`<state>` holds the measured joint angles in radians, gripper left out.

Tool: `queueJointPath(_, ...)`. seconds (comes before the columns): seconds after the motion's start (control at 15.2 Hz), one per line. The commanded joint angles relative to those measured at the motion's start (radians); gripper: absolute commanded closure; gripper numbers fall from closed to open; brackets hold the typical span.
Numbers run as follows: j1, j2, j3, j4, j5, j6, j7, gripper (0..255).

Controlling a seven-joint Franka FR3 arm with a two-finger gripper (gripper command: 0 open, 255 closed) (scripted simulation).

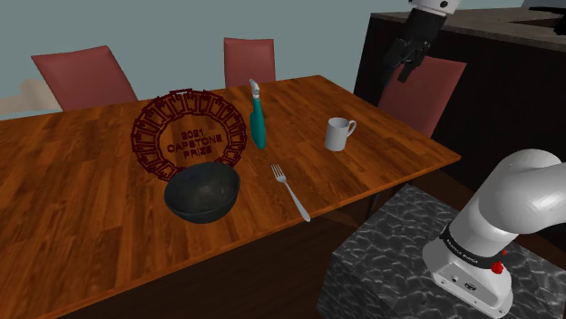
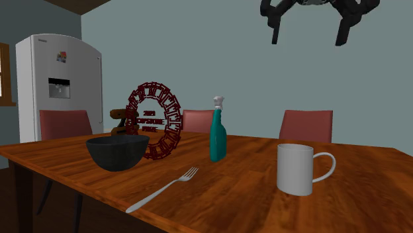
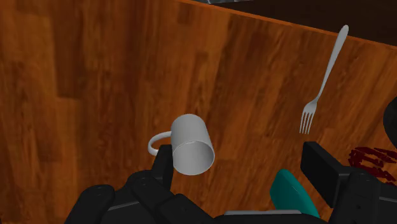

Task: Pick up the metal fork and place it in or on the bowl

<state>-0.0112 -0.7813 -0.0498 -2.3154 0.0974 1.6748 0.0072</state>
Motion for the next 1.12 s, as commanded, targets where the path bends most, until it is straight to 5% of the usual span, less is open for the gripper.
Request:
queueJointPath(0.0, 0.000, 0.000, 0.000, 0.000, 0.000, 0.000, 0.000, 0)
queueJointPath(1.06, 0.038, 0.287, 0.340, -0.111, 0.080, 0.392, 0.391, 0)
